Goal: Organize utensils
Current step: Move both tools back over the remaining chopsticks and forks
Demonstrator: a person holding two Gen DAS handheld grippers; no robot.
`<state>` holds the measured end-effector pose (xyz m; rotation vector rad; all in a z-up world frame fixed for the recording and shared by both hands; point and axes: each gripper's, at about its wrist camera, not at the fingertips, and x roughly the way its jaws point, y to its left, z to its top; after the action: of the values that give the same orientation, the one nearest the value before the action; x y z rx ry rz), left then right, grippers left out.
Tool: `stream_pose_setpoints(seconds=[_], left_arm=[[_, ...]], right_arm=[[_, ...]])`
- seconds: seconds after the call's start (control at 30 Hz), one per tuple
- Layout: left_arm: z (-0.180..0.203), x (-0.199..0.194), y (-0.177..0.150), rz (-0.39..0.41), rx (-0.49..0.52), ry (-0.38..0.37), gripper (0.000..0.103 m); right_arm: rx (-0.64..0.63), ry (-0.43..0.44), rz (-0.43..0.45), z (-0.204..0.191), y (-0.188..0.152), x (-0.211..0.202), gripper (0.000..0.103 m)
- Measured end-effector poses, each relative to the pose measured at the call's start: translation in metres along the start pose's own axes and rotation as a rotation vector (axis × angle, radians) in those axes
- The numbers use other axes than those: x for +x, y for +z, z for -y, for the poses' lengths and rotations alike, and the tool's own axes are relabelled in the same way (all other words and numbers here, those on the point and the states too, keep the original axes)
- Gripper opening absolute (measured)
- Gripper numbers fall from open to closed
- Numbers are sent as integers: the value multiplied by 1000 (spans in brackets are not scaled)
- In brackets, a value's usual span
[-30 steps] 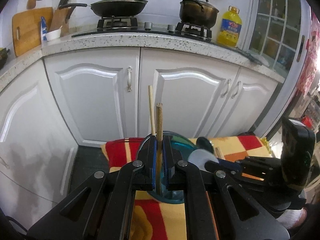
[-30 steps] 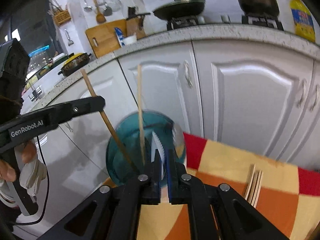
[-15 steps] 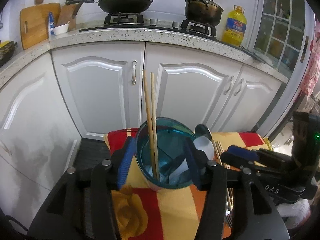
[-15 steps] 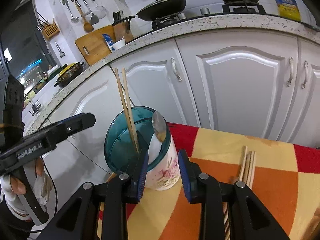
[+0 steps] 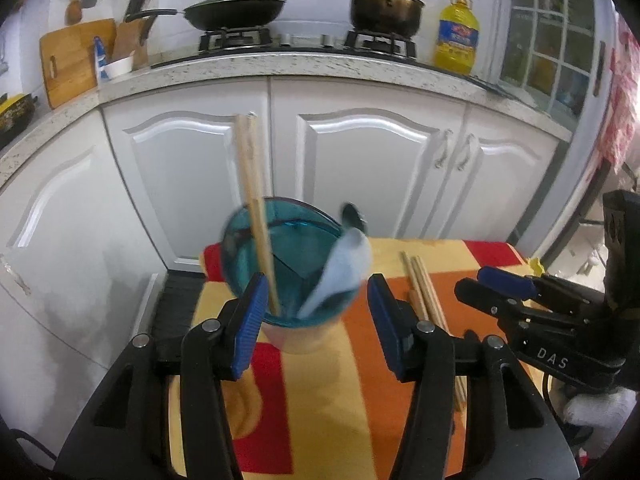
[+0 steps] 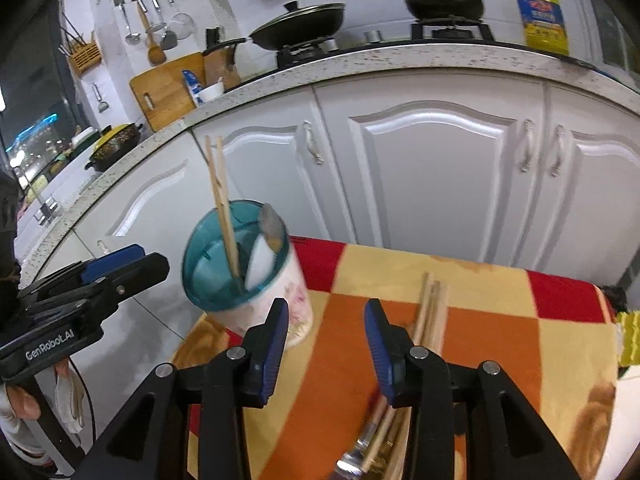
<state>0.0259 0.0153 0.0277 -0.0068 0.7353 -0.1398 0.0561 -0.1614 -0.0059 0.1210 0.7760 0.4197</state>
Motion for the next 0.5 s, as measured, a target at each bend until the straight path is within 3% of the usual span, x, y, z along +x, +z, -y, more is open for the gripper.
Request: stream_pose_setpoints(seconds=[0.5], left_arm=[[58,31,-33,-88,90,-42,51]], right_arm=[[133,-97,-110,74,-53,-11,41]])
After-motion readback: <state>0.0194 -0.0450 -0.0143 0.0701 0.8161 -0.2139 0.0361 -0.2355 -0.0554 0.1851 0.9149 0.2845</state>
